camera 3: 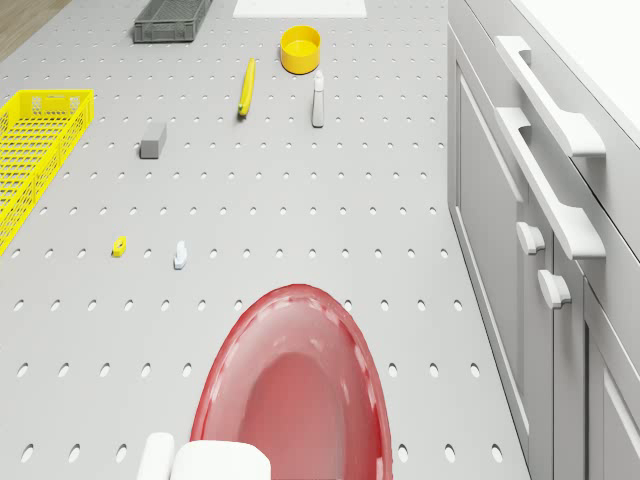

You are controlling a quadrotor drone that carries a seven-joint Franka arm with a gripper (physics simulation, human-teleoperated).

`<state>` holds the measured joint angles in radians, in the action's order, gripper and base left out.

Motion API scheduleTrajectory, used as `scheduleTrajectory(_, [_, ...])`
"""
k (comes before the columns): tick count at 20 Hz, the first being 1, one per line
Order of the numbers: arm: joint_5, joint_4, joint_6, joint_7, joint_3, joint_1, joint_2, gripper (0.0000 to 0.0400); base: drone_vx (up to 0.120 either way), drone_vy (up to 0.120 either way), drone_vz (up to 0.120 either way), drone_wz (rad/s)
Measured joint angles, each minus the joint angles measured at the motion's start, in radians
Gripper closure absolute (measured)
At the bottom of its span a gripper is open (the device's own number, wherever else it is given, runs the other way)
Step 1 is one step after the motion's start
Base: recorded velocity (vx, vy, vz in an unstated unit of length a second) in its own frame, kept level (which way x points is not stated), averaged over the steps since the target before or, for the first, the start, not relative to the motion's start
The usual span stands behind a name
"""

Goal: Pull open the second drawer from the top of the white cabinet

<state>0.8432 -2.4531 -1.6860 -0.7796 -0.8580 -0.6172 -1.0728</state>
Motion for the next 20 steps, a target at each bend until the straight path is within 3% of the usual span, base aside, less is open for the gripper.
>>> scheduleTrajectory(20, [-0.039,-0.006,-0.042,-0.033,-0.014,-0.045,-0.049,0.0100,0.120,0.000,0.000,0.000])
